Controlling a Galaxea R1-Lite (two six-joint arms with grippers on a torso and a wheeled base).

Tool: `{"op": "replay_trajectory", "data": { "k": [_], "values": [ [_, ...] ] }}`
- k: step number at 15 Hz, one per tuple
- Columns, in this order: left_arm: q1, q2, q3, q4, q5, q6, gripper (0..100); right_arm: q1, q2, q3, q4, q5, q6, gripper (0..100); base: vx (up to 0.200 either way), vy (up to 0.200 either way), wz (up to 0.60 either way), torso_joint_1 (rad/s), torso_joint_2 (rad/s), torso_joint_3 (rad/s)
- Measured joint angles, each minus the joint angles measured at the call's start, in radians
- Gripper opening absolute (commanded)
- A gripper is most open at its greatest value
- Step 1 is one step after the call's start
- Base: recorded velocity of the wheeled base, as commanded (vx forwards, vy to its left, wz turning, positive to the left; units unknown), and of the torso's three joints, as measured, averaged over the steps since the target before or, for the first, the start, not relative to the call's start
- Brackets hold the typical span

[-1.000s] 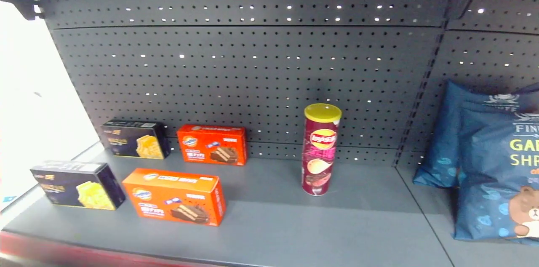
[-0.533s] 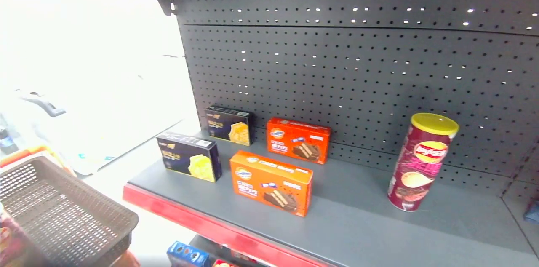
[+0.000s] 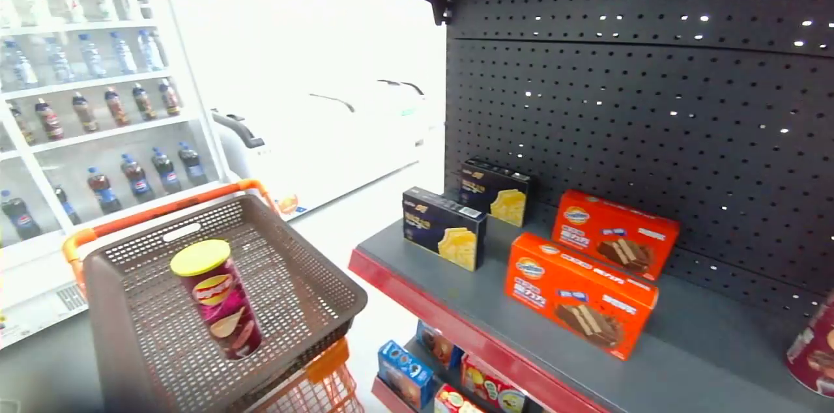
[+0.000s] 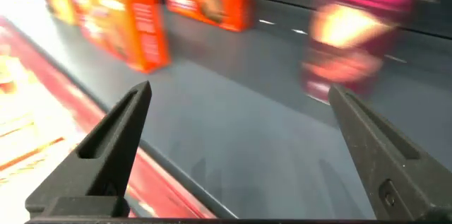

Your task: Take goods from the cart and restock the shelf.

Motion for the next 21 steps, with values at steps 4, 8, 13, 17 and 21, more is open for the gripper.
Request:
{"op": "replay_trajectory", "data": {
  "k": [4,8,13,17,21],
  "values": [
    [0.0,0.0,0.003,0.001,0.007,0.001,100,-0.001,0.0,0.0,-0.001,0.0,0.0,100,0.0,0.0,0.0,0.0,0.0,0.0],
    [0.0,0.007,-0.077,0.029,0.017,0.034,100,0.0,0.0,0.0,0.0,-0.001,0.0,100,0.0,0.0,0.0,0.0,0.0,0.0],
    [-0.003,0.314,-0.363,0.138,0.018,0.046,100,0.0,0.0,0.0,0.0,0.0,0.0,100,0.0,0.0,0.0,0.0,0.0,0.0],
    [0.043,0.706,-0.455,0.011,0.019,0.039,100,0.0,0.0,0.0,0.0,-0.001,0.0,100,0.0,0.0,0.0,0.0,0.0,0.0],
    [0.109,1.072,-0.479,-0.236,-0.107,0.038,100,0.0,0.0,0.0,0.0,0.0,0.0,100,0.0,0.0,0.0,0.0,0.0,0.0]
  ]
}}
